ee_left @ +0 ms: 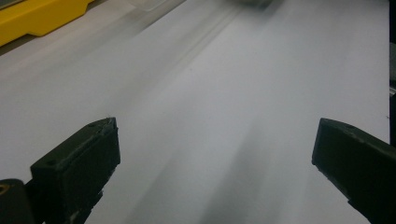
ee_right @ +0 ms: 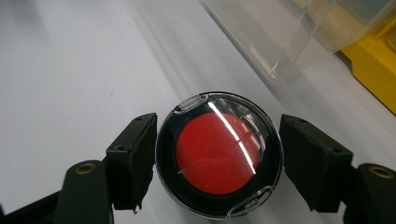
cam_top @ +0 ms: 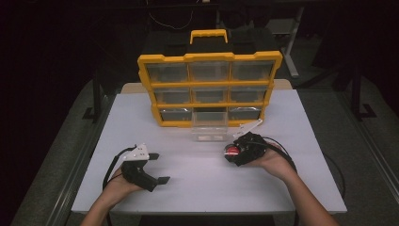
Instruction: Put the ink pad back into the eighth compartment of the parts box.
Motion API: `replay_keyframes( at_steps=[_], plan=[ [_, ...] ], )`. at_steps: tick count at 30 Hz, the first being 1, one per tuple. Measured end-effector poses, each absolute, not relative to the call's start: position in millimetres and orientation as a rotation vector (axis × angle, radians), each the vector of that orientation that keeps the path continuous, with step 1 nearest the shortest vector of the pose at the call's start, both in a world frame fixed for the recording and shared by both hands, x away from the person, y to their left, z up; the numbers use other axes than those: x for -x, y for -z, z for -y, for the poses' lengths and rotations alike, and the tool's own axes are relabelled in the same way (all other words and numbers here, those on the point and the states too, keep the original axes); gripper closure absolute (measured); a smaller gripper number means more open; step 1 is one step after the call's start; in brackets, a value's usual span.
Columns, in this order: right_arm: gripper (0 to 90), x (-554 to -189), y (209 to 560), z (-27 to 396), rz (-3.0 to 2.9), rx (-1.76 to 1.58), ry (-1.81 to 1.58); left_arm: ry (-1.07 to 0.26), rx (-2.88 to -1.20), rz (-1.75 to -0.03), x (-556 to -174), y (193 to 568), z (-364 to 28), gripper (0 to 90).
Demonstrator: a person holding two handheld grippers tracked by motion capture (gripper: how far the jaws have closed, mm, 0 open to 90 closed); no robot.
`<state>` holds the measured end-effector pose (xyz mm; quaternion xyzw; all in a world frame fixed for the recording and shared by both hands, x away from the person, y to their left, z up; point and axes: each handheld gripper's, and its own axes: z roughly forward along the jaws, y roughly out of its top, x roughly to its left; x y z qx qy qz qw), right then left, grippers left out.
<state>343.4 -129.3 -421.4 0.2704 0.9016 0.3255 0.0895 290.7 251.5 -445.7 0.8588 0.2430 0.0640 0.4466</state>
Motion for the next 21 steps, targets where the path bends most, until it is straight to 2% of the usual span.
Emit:
replay_keyframes(
  at_steps=[21],
  plan=[
    [28.8,-352,399,135,-2.689,-0.797,-0.949,-0.16,-2.127,-0.602,-290,445,-252,0.5]
  ],
)
